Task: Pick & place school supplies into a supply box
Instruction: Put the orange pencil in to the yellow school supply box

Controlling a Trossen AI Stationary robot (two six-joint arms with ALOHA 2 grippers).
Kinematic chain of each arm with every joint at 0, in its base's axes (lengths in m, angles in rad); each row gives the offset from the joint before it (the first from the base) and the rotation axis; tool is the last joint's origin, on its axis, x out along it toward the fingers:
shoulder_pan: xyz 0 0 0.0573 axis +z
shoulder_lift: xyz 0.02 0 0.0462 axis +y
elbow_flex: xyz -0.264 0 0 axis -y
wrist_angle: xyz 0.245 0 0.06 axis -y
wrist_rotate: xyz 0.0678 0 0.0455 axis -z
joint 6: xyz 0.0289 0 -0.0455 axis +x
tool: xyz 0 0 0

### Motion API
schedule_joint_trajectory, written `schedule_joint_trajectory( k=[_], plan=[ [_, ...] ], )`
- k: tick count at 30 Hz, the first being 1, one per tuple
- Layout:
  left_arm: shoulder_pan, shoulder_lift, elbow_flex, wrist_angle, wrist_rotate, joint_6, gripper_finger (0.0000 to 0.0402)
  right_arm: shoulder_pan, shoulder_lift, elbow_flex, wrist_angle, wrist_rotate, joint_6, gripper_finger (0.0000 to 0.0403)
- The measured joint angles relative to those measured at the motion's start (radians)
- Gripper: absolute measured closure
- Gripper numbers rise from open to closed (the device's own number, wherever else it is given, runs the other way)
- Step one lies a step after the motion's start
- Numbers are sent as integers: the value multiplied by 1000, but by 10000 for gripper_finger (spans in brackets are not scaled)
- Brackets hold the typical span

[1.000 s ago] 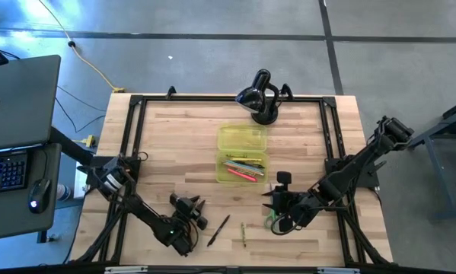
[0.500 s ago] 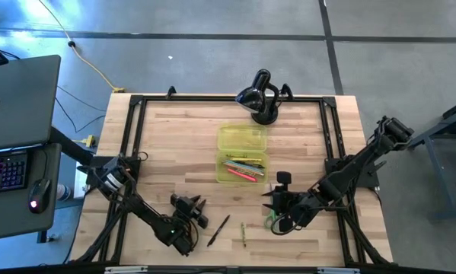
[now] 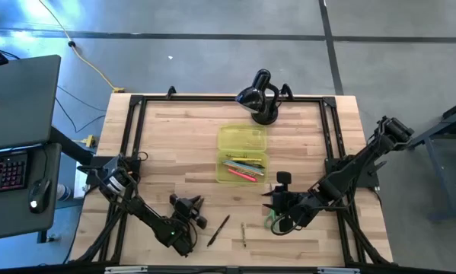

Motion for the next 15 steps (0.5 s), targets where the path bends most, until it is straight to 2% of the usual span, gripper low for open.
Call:
schedule_joint_trajectory(
  k=[4,11,15],
  plan=[
    [8,0,7,12,19,-1,373,0,0,0,0,0,-4,285],
    [47,6,55,-20,1,2,368,0,0,0,1,2,-30,285],
    [88,-5,113,-132,-25,4,372,-1,0,0,1,1,-29,285]
  ],
)
